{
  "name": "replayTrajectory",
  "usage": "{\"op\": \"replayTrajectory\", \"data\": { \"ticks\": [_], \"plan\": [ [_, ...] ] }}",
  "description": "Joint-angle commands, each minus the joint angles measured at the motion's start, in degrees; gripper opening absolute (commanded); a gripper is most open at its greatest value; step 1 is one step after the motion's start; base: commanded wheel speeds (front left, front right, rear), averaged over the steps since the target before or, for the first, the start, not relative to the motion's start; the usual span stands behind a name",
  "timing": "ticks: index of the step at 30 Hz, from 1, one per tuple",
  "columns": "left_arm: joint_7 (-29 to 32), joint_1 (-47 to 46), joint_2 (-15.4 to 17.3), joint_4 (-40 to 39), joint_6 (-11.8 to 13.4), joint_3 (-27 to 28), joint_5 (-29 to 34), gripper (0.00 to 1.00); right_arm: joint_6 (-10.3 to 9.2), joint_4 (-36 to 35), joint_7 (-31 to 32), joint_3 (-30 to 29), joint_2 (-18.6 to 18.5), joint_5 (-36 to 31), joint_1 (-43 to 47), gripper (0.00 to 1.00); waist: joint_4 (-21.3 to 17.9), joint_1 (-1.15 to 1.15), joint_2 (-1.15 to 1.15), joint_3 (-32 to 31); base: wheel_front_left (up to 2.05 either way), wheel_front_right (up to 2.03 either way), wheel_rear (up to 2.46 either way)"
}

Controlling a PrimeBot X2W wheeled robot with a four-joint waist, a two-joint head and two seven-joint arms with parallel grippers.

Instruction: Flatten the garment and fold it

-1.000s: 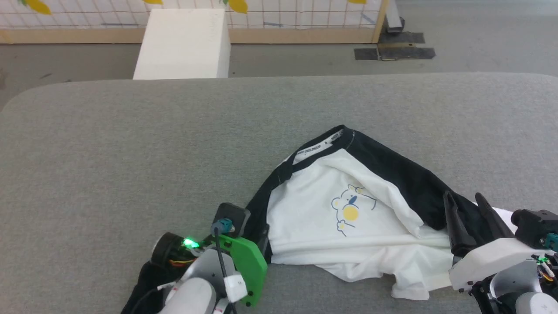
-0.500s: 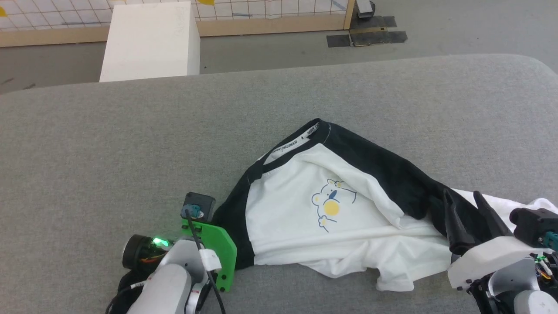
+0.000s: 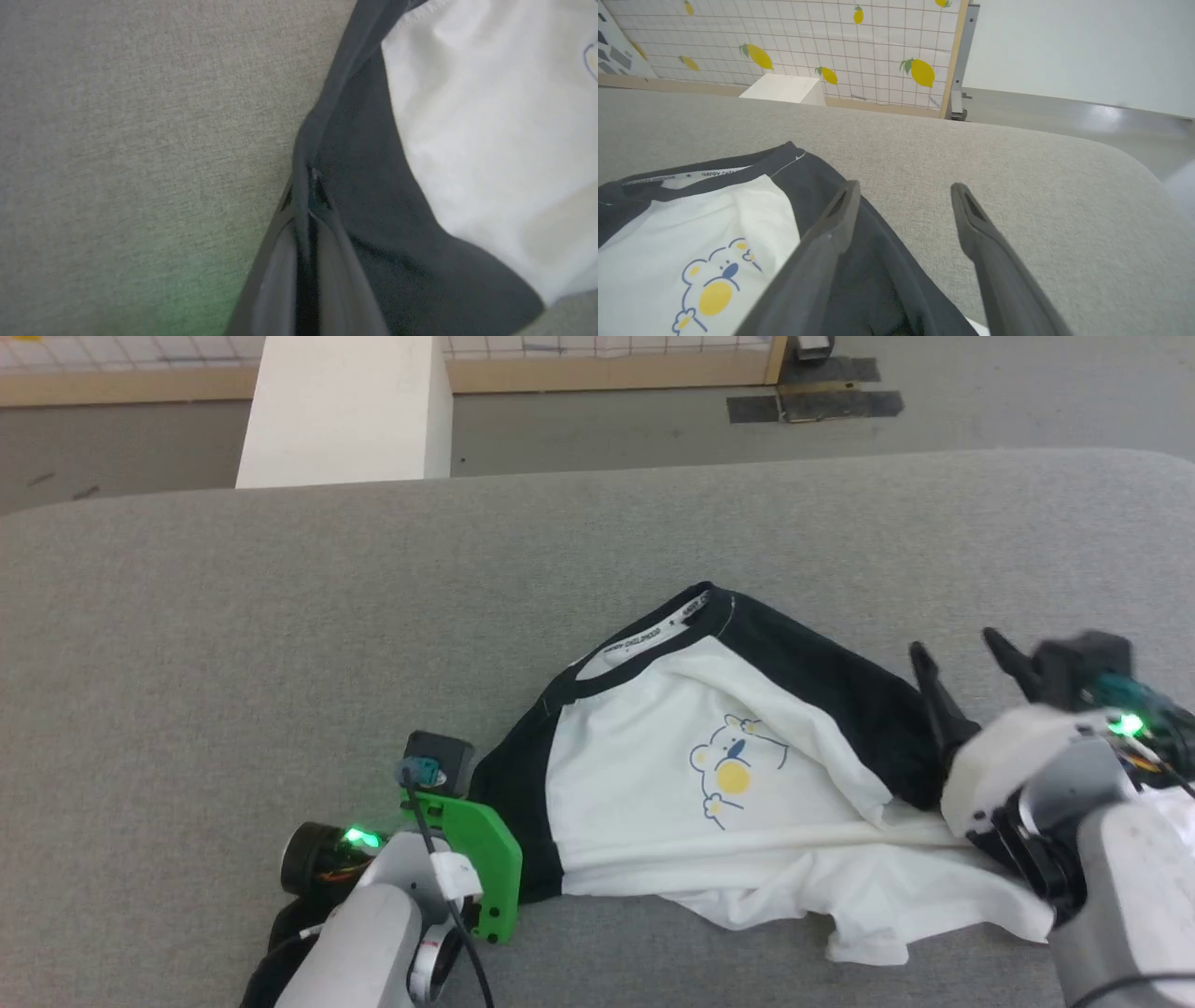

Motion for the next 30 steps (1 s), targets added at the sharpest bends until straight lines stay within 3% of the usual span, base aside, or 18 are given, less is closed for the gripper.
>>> {"op": "replayTrajectory", "data": {
  "ticks": [1, 9, 15, 19, 20, 21, 23, 30],
  "plan": [
    [0.1, -0.6, -0.2, 1.0, -0.1, -0.4, -0.3, 0.00, -0.09, 2.6, 1.4, 1.2, -0.8, 0.7, -2.2, 1.00, 1.2, 0.00, 0.00, 1.1, 0.00, 0.00, 0.00],
    [-1.3, -3.1, -1.2, 1.6, 0.1, -0.7, -0.5, 0.00, -0.09, 18.7, 10.2, 9.1, -6.5, 4.4, -14.0, 1.00, 4.6, 0.00, 0.00, 4.1, 0.00, 0.00, 0.00],
    [-2.2, -4.6, -1.5, 2.5, 0.3, -0.7, -0.7, 0.00, -0.09, 25.7, 16.6, 17.2, -8.9, 9.6, -19.2, 1.00, 6.1, 0.00, 0.00, 6.1, 0.00, 0.00, 0.00],
    [-2.5, -5.2, -1.7, 3.0, 0.1, -0.9, -1.1, 0.00, -0.09, 28.0, 24.1, 23.7, -10.8, 15.3, -21.5, 1.00, 6.5, 0.00, 0.00, 6.8, 0.00, 0.00, 0.00],
    [-2.5, -5.3, -1.7, 3.1, 0.1, -0.9, -1.2, 0.00, -0.09, 28.3, 25.9, 24.8, -11.3, 16.4, -21.8, 0.60, 6.5, 0.00, 0.00, 6.9, 0.00, 0.00, 0.00],
    [-2.6, -5.4, -1.7, 3.2, 0.1, -0.9, -1.2, 0.00, -0.09, 28.3, 28.1, 26.4, -12.0, 17.8, -22.1, 0.35, 6.6, 0.00, 0.00, 6.9, 0.00, 0.00, 0.00],
    [-2.7, -5.6, -1.7, 3.5, -0.1, -0.9, -1.6, 0.00, -0.09, 27.9, 30.7, 28.3, -13.3, 20.3, -22.6, 0.00, 6.7, 0.00, 0.00, 6.9, 0.00, 0.00, 0.00],
    [-3.2, -8.0, -0.7, 2.0, -3.4, 0.6, -4.8, 0.00, -0.09, 24.3, 30.0, 31.6, -18.1, 23.8, -25.7, 0.00, 6.1, 0.00, 0.00, 5.1, 0.00, 0.00, 0.00]
  ]
}}
